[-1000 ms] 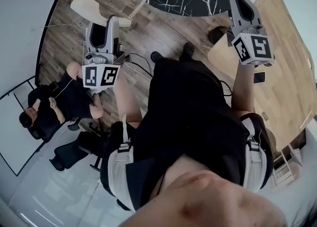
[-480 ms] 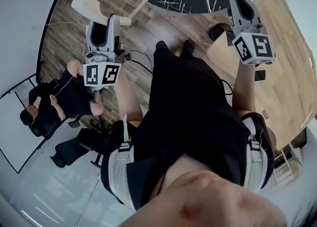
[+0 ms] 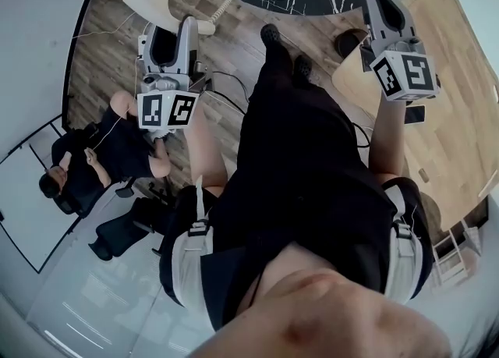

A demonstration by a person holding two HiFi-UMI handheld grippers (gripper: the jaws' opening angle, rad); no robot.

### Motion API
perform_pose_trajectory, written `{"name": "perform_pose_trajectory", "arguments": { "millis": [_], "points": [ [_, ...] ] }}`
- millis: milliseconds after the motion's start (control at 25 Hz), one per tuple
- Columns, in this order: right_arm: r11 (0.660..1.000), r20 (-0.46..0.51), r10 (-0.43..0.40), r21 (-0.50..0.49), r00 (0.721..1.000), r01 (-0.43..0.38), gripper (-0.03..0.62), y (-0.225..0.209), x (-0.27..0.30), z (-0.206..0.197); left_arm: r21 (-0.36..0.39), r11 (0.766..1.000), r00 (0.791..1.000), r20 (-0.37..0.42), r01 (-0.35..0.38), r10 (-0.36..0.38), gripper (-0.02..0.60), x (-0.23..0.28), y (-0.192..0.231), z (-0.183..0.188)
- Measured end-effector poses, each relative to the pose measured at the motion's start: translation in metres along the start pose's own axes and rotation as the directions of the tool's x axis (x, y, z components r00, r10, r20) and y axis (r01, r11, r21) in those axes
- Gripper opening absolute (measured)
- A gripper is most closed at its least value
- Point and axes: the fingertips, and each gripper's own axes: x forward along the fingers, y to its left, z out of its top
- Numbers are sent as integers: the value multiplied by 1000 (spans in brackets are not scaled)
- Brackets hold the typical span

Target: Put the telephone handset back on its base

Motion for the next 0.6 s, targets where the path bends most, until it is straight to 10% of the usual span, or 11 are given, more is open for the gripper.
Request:
{"name": "perform_pose_trajectory", "arguments": {
  "millis": [600],
  "points": [
    [997, -46, -69, -21, 997, 68, 31, -17, 63, 6, -49, 996, 997, -34, 72, -74, 229, 84, 47, -13]
  ]
}}
